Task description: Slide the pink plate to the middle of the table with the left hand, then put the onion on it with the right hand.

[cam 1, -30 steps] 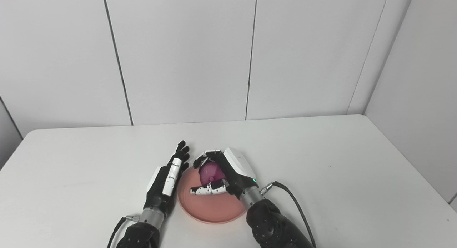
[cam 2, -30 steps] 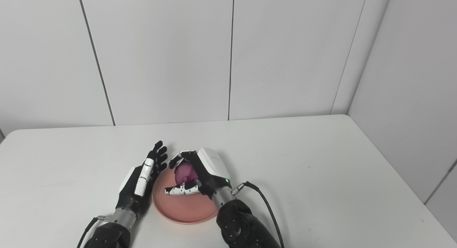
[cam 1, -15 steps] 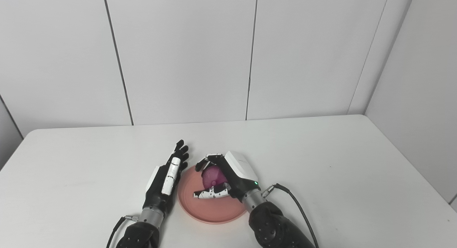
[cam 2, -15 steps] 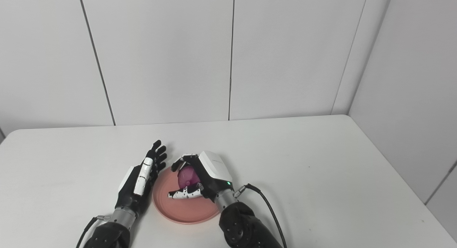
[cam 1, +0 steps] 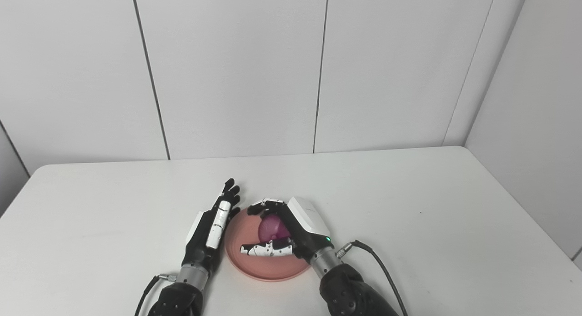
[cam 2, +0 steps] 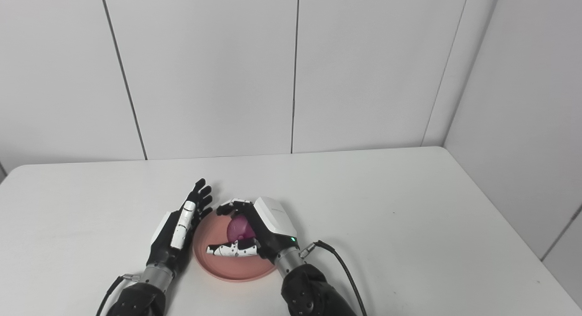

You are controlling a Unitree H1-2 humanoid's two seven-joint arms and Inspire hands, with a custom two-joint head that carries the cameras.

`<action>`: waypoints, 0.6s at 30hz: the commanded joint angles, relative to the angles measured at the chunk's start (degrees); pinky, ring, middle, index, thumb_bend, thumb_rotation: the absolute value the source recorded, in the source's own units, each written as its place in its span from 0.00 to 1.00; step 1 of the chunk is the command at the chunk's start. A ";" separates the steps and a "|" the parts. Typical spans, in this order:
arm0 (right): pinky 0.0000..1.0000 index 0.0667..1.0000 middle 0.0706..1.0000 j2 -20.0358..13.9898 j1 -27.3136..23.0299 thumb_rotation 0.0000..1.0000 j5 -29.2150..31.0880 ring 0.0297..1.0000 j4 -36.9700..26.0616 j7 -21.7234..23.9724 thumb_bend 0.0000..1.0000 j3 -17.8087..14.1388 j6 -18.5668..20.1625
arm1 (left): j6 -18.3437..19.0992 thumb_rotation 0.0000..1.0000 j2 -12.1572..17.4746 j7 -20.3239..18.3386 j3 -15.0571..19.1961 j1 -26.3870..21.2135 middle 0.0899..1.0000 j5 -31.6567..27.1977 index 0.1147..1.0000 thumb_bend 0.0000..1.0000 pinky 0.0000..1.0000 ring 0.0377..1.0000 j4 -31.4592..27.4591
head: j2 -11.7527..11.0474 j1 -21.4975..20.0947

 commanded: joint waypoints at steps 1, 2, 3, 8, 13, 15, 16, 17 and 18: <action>0.66 0.72 0.72 -0.27 -1.54 0.70 0.41 0.70 -2.27 -0.22 0.65 -0.20 -3.97 | -1.52 1.00 -0.02 0.24 -0.38 -2.60 0.98 0.85 0.98 0.63 0.95 0.98 -1.61 | 0.03 0.00; 0.66 0.72 0.72 -0.38 -1.45 0.70 0.48 0.70 -2.23 -0.31 0.65 -0.18 -4.61 | -1.84 1.00 0.06 0.33 -0.49 -2.62 0.98 1.11 0.98 0.63 0.95 0.98 -1.43 | 0.03 0.00; 0.66 0.72 0.73 -0.43 -1.38 0.73 0.51 0.71 -2.18 -0.37 0.65 -0.21 -5.08 | -2.05 1.00 0.10 0.40 -0.55 -2.62 0.98 1.29 0.98 0.63 0.94 0.98 -1.32 | 0.03 0.00; 0.69 0.76 0.76 -0.58 -1.18 0.81 1.08 0.74 -2.02 -0.40 0.65 -0.39 -7.20 | -2.85 1.00 0.15 0.32 -0.51 -2.60 0.98 1.76 0.97 0.63 0.95 0.98 -0.93 | -0.11 -0.03; 0.72 0.78 0.79 -0.64 -0.97 0.89 1.20 0.77 -2.80 -0.30 0.67 -0.77 -8.07 | -2.24 1.00 0.07 0.23 -0.30 -2.60 0.99 1.43 0.97 0.63 0.97 0.99 -0.97 | 0.02 0.02; 0.73 0.80 0.81 -0.72 -0.75 0.91 1.50 0.79 -3.77 0.03 0.68 -1.07 -7.93 | -2.19 1.00 0.04 0.14 -0.24 -2.61 0.99 1.27 0.98 0.64 0.97 1.00 -0.94 | -0.13 -0.04; 0.74 0.81 0.82 -0.79 -0.68 0.92 1.65 0.79 -4.08 0.10 0.68 -1.24 -7.99 | -2.26 1.00 0.01 0.09 -0.19 -2.62 0.99 1.14 0.98 0.63 0.98 1.00 -0.88 | -0.17 0.05; 0.74 0.82 0.82 -0.84 -0.63 0.92 1.75 0.80 -4.26 0.15 0.69 -1.35 -8.02 | -2.31 1.00 -0.02 0.05 -0.15 -2.63 1.00 1.05 0.98 0.63 0.98 0.99 -0.84 | -0.17 0.05; 0.74 0.82 0.82 -0.98 -0.52 0.92 1.66 0.80 -4.80 0.13 0.69 -1.59 -7.69 | -2.29 1.00 -0.05 0.05 -0.10 -2.61 1.00 0.99 0.98 0.63 0.98 0.99 -0.88 | -0.17 0.08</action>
